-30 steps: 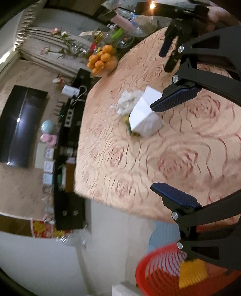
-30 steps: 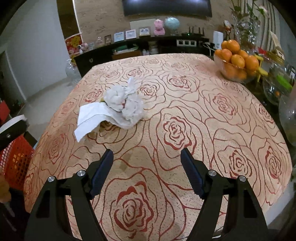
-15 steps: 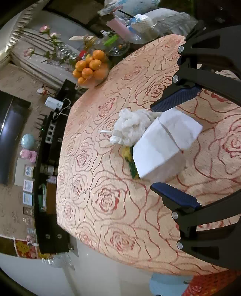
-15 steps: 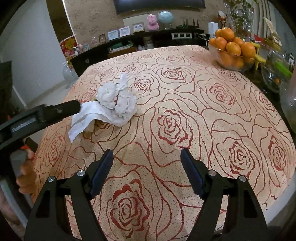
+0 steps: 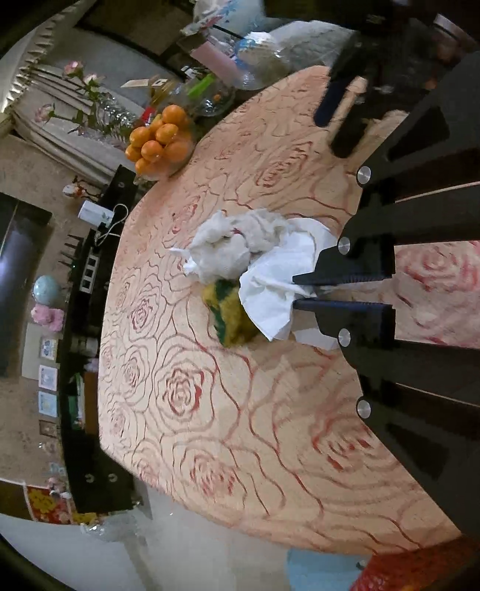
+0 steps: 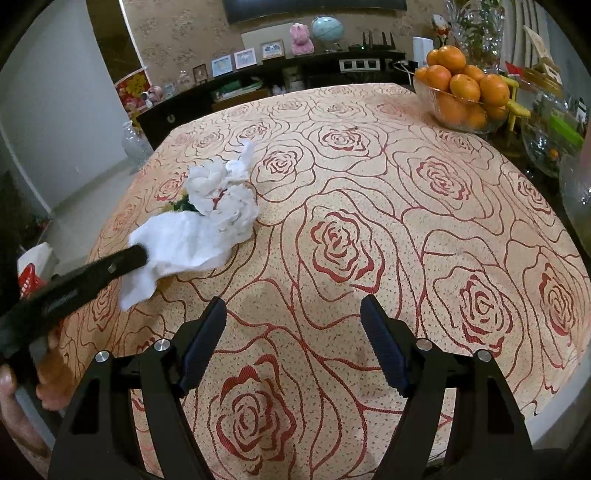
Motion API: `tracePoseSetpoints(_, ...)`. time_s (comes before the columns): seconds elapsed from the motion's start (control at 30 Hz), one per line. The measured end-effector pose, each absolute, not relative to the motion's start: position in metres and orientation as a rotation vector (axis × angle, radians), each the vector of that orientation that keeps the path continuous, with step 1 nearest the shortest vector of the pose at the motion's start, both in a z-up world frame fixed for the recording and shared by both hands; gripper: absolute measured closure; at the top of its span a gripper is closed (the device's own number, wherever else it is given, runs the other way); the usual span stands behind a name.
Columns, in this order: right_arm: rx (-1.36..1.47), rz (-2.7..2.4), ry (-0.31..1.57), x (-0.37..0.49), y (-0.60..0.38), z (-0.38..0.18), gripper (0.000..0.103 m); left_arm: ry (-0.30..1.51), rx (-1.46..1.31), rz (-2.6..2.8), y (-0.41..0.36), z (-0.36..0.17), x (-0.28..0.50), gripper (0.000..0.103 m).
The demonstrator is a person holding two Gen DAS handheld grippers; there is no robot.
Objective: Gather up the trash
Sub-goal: 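Grasp the white tissue with the left gripper and lift it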
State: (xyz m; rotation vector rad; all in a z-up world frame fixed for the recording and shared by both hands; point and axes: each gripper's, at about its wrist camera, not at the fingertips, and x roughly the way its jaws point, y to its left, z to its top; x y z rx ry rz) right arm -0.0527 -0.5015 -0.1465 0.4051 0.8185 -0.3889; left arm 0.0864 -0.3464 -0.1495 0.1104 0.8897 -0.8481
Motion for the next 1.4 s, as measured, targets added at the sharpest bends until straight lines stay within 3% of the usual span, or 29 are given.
tracePoseSetpoints(0.4, 0.397, -0.39, 0.811, -0.052, -0.5, -0.147, 0.031, 0.795, 0.212, -0.791, -0.279, -0.132, 0.046, 0.092)
tracePoseSetpoints(0.47, 0.398, -0.39, 0.814, -0.051, -0.499, -0.147, 0.031, 0.782, 0.262, -0.761, -0.275, -0.135, 0.041, 0.079)
tracePoseSetpoints(0.53, 0.397, -0.391, 0.815, -0.051, -0.499, -0.147, 0.031, 0.775, 0.275, -0.728, -0.27, -0.136, 0.04, 0.052)
tracePoseSetpoints(0.63, 0.399, -0.395, 0.816, -0.051, -0.499, -0.148, 0.031, 0.749, 0.255, -0.704, -0.262, -0.131, 0.041, 0.033)
tracePoseSetpoints(0.7, 0.397, -0.395, 0.819, -0.051, -0.499, -0.149, 0.031, 0.709, 0.245, -0.677, -0.26, -0.126, 0.042, 0.026)
tracePoseSetpoints(0.77, 0.394, -0.393, 0.822, -0.05, -0.498, -0.149, 0.031, 0.706, 0.233, -0.681, -0.261, -0.126, 0.044, 0.024)
tracePoseSetpoints(1.0, 0.378, -0.388, 0.833, -0.048, -0.496, -0.152, 0.031, 0.758, 0.264, -0.684, -0.285, -0.152, 0.054, 0.025)
tracePoseSetpoints(1.07, 0.378, -0.393, 0.836, -0.047, -0.496, -0.153, 0.031, 0.754, 0.269, -0.695, -0.288, -0.157, 0.054, 0.029)
tracePoseSetpoints(1.13, 0.378, -0.397, 0.84, -0.046, -0.496, -0.154, 0.031, 0.768, 0.274, -0.706, -0.289, -0.161, 0.054, 0.06)
tracePoseSetpoints(1.2, 0.374, -0.397, 0.841, -0.046, -0.496, -0.155, 0.031, 0.802, 0.25, -0.709, -0.285, -0.165, 0.06, 0.079)
tracePoseSetpoints(1.23, 0.37, -0.396, 0.842, -0.046, -0.495, -0.155, 0.031, 0.808, 0.235, -0.71, -0.283, -0.167, 0.062, 0.084)
tracePoseSetpoints(1.4, 0.368, -0.395, 0.836, -0.045, -0.495, -0.155, 0.031, 0.811, 0.206, -0.716, -0.276, -0.167, 0.063, 0.09)
